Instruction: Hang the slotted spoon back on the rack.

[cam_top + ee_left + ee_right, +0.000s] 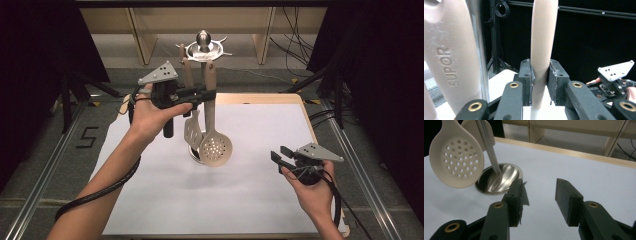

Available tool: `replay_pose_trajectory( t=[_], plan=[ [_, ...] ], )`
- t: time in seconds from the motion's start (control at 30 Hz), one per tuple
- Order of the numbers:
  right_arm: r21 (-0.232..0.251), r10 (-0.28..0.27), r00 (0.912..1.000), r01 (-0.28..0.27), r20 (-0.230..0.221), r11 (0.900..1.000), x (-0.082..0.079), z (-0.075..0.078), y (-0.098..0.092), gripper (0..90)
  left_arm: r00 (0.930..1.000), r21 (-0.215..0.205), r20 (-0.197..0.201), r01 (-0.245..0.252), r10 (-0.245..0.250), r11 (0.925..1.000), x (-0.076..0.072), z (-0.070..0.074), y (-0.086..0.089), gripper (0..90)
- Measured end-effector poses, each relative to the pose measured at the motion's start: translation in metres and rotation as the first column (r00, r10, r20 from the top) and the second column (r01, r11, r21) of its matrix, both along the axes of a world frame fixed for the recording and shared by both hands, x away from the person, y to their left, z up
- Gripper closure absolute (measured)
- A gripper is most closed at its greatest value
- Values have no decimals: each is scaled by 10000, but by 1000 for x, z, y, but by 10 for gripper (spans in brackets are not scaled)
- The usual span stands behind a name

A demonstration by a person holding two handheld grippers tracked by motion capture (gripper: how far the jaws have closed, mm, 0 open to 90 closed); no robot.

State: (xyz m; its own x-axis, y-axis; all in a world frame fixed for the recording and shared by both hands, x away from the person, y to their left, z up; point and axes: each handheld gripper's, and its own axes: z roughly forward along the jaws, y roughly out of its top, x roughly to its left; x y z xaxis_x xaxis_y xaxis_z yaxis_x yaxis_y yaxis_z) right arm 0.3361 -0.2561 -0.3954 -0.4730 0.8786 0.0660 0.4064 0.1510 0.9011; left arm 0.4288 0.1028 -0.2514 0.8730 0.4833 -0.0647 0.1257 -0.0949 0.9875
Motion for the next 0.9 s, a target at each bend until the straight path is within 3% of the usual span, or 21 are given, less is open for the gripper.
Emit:
replay_pose_trajectory(
  t=[0.37,0.57,0.7,0.73,0.9],
  plan=[
    [-28,-3,10000,3,10,10000,0,0,0,586,9996,36,-141,-245,245,9997,4,-4,0,735],
    [-30,45,9999,-44,100,10000,1,-2,0,585,9995,151,74,-311,310,9994,4,-4,1,733],
    [-2,-2,10000,2,20,10000,0,-1,0,584,9990,67,12,-437,437,9990,2,-5,1,727],
    [239,-136,9997,140,-189,9996,-1,-1,2,584,9990,100,88,-430,429,9990,2,-5,1,724],
    [127,-154,9996,157,-222,9998,-1,-1,1,583,9980,23,198,-593,592,9982,-2,-4,3,693]
  ],
)
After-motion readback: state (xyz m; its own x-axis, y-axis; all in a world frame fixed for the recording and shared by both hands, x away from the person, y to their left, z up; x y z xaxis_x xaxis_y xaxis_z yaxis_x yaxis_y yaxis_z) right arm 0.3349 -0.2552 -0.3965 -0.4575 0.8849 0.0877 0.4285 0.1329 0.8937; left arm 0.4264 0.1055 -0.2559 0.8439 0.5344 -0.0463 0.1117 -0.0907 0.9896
